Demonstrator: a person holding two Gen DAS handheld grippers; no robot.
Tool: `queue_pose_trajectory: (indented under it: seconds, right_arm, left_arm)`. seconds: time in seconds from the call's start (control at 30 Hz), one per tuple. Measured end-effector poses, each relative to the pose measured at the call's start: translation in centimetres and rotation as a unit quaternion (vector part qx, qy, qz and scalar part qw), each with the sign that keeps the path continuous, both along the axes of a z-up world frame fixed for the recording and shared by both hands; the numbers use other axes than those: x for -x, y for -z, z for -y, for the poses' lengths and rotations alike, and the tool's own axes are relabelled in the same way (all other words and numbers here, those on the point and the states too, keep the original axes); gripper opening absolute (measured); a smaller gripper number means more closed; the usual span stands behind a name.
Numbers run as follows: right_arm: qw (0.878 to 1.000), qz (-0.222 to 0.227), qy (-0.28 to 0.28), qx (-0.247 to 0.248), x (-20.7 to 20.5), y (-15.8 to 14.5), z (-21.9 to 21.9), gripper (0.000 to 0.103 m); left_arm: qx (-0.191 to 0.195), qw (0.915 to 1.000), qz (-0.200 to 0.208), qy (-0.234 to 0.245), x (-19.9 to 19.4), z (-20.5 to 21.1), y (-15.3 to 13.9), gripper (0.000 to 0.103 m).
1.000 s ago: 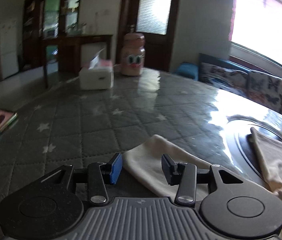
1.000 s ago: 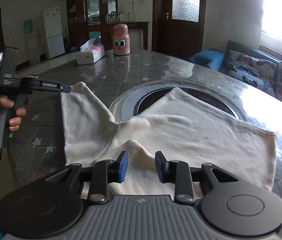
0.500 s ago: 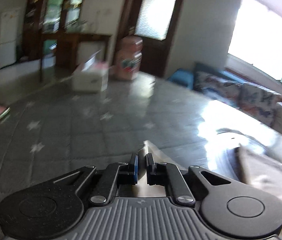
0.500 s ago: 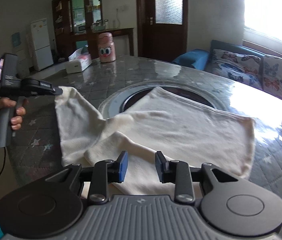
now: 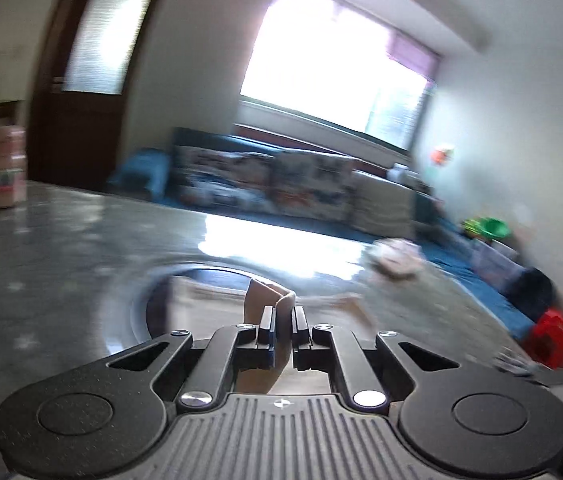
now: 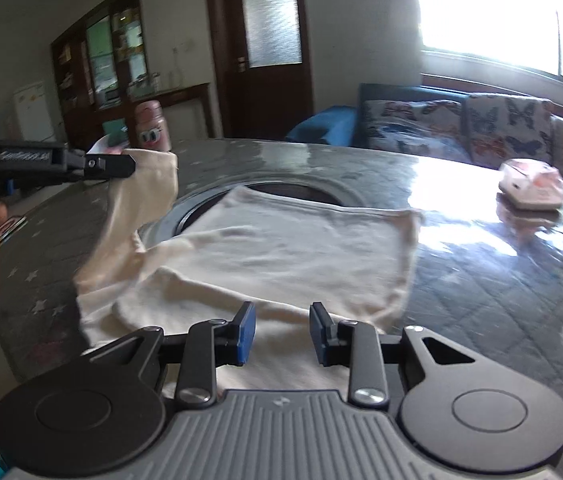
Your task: Fold clothes
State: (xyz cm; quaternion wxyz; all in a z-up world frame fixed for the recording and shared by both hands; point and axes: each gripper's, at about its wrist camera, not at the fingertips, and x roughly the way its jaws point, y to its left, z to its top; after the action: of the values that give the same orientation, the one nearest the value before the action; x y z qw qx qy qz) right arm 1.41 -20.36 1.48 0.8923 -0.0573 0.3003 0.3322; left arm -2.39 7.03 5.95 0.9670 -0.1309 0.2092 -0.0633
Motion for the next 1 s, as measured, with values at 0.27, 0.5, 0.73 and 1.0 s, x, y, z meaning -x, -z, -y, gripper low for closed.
queue_pose_trajectory:
  seconds: [0.27, 0.5, 0.73, 1.0]
  right_arm:
    - [0.999, -0.016, 0.038, -0.005, -0.7, 0.7, 2.6, 0.029]
    - [0.999, -0.025, 0.039, -0.01, -1.1, 1.1, 2.6, 0.029]
    - [0.999, -0.042, 0.0, -0.007, -0.9, 1.5, 0.3, 0.029]
    - [0.996, -0.082, -0.01, 0.014, -1.1, 3.0, -1.5, 0.029]
  left_arm:
    - [0.0, 0.9938, -0.048, 0.1, -1.4, 5.9, 2.9, 0.009]
    - [-0.011, 0.986, -0.089, 0.141, -0.7, 6.3, 5.3, 0.026]
    - [-0.05, 0.9903, -0.078, 0.103, 1.8, 2.3, 5.3, 0.03]
    - [-0.111, 0.9874, -0.088, 0.071, 4.7, -2.8, 6.0, 0.03]
